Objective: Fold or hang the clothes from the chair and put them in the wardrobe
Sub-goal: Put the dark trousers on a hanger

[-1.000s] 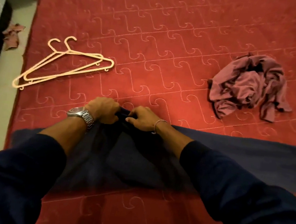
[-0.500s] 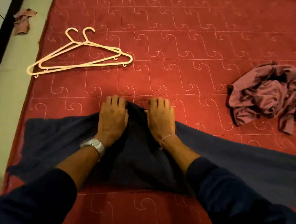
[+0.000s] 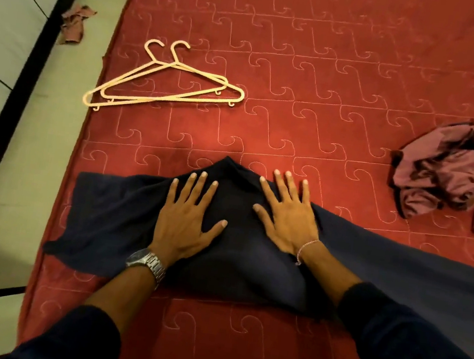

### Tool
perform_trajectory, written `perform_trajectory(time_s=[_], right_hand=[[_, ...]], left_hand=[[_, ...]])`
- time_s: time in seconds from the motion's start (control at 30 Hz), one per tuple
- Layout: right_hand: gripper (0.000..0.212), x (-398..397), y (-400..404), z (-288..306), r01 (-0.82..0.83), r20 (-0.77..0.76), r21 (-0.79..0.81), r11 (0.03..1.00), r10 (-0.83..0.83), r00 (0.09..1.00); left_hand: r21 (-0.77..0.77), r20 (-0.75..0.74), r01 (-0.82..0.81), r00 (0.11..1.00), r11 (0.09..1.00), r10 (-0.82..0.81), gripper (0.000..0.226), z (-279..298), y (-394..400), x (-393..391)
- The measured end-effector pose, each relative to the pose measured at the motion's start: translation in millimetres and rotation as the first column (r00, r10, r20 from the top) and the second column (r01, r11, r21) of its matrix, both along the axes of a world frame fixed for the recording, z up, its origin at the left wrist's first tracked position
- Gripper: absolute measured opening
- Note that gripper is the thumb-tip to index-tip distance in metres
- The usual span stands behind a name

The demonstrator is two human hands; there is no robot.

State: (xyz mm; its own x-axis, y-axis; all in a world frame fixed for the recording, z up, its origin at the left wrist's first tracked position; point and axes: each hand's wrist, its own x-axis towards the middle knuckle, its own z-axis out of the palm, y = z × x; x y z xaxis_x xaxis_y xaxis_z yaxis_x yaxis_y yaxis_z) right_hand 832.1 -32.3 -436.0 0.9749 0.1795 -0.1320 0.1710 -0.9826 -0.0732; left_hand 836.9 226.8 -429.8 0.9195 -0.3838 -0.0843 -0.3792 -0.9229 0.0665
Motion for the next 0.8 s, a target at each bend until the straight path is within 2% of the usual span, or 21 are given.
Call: perform_trajectory(time_s=[0.07, 0.13, 0.27, 0.33, 0.4, 0.47, 0.57, 0.67, 0.8], right_hand=[[0.069, -10, 17, 1, -0.127, 0.018, 0.065, 0.99, 0.126, 0.992], [0.067, -16, 28, -4, -0.216, 0.02, 0.114, 0.97, 0.215, 0.976], [0.065, -17, 31, -11, -0.174, 0.018, 0.114, 0.978, 0.174, 0.985], [0.062, -16, 34, -7, -0.169, 0.012, 0.114, 0.979, 0.169, 0.986], [0.057, -6, 41, 2, -0.153, 0.061, 0.12, 0.981, 0.146, 0.987], [0.052, 13, 53, 13, -0.122, 0.125, 0.179, 0.976, 0.1, 0.987], [0.039, 50, 80, 32, -0.091, 0.16, 0.257, 0.962, 0.05, 0.986], [0.031, 98, 111, 48, -0.114, 0.075, 0.321, 0.94, 0.095, 0.993], [0.038, 171, 152, 60, -0.08, -0.048, 0.368, 0.926, 0.105, 0.993]], left_hand=[[0.017, 0.032, -0.042, 0.999, 0.999, 0.042, 0.086, 1, 7, -4], [0.006, -0.003, -0.076, 0.997, 0.997, 0.076, 0.088, -3, 14, -5], [-0.075, -0.146, -0.076, 0.987, 0.994, 0.064, 0.091, -6, 22, 1], [-0.203, -0.248, -0.109, 0.967, 0.973, 0.056, 0.093, 2, 26, 4], [-0.388, -0.324, -0.237, 0.94, 0.891, 0.109, 0.09, 14, 32, 10], [-0.496, -0.302, -0.32, 0.935, 0.807, 0.184, 0.08, 28, 43, 18], [-0.486, -0.187, -0.312, 0.949, 0.816, 0.252, 0.07, 43, 65, 33], [-0.435, -0.131, -0.349, 0.937, 0.83, 0.325, 0.065, 48, 93, 54], [-0.438, -0.185, -0.447, 0.894, 0.78, 0.408, 0.065, 47, 125, 92]])
